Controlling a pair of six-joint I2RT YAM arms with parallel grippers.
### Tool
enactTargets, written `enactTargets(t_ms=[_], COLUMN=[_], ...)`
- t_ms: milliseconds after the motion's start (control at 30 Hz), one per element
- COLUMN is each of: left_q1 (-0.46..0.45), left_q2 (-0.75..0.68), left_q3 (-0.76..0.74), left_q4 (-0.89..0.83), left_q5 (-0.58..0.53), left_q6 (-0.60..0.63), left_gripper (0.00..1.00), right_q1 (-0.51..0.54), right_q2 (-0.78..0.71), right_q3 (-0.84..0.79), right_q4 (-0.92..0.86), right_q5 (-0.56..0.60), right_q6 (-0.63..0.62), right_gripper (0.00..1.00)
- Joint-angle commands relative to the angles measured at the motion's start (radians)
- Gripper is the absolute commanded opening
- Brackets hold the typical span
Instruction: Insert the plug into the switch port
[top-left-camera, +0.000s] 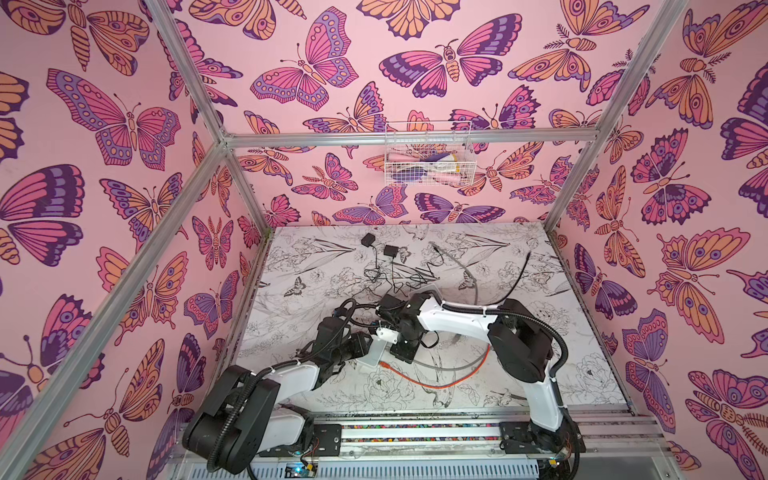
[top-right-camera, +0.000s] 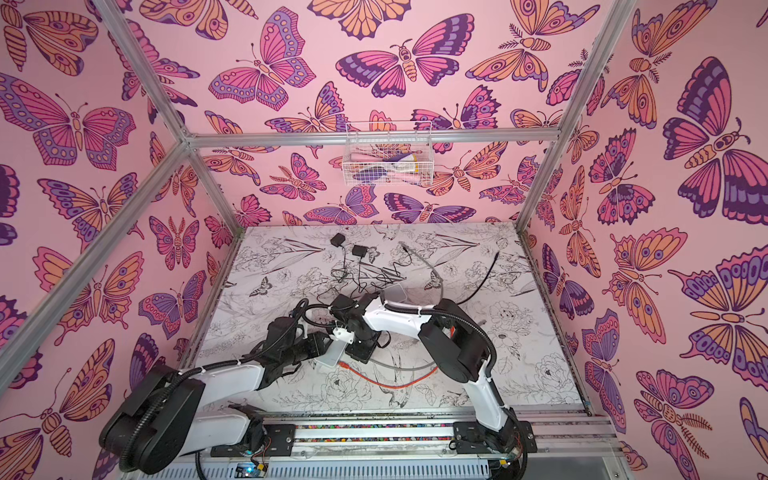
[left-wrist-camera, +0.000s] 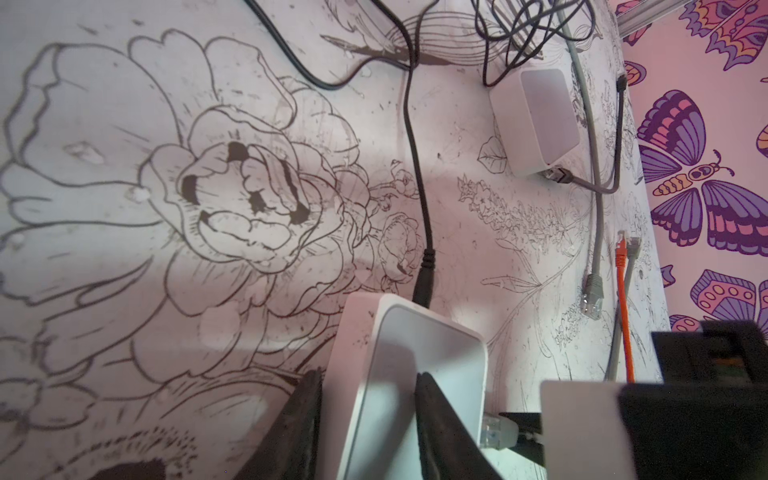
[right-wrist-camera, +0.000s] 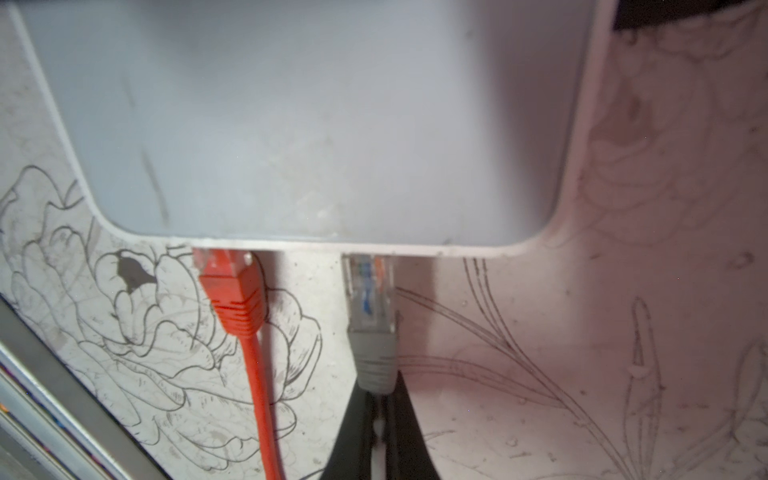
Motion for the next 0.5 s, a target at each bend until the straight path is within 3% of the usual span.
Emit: enactTargets(t_ms=[0, 467], left_q1=[-0.012, -0.011], left_q2=[-0.049, -0.064], left_q3=[-0.026, -0.039], left_q4=[-0.004, -0.011], left_q5=[0.009, -0.017], left_q6=[0.001, 0.002], left_gripper=[0.4, 0.4], right_q1=[0.005, -0.002], right_q2=[0.023, -0.022], right_q3=[0.021, -0.038], right_q4=[0.04, 0.081], right_q5=[-0.036, -0.039], right_q6=[0.013, 0.031], right_gripper=[0.0, 0.0])
